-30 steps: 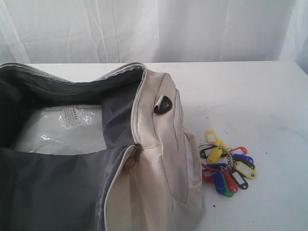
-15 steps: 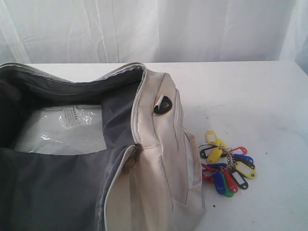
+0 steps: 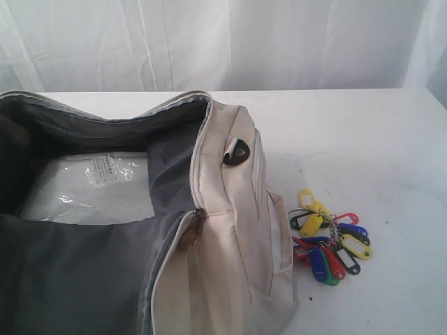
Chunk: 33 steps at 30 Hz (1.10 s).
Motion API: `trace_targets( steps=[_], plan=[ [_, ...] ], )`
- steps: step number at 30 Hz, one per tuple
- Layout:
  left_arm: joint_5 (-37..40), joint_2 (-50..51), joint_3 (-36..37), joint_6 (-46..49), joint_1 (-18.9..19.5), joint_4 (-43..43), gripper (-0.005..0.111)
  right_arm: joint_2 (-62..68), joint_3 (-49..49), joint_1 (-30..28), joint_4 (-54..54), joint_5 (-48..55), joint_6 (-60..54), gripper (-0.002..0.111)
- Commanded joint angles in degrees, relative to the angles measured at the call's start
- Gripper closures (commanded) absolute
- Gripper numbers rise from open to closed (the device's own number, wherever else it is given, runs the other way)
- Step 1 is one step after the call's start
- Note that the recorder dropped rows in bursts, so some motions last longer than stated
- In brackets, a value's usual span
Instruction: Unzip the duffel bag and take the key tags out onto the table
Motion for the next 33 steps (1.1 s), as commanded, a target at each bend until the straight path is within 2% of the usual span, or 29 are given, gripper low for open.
trace_targets(
  steps=[1,13,20,33],
  plan=[
    [0.2,-0.3,0.2,-0.1,0.1,-0.3,0.083,-0.4,0.3,-0.3,1.8,0.5,0.3,0.108],
    [0.2,-0.3,0.2,-0.1,0.1,-0.3,0.083,-0.4,0.3,-0.2,2.1,1.0,0.3,0.108],
    [0.2,-0.3,0.2,-0.1,0.1,-0.3,0.083,-0.4,0.3,3.5,2.1,1.0,0.3,0.108],
    [0.2,-0.3,0.2,-0.1,0.1,-0.3,0.083,-0.4,0.3,3.6,2.1,1.2,0.3,0.108]
  ],
)
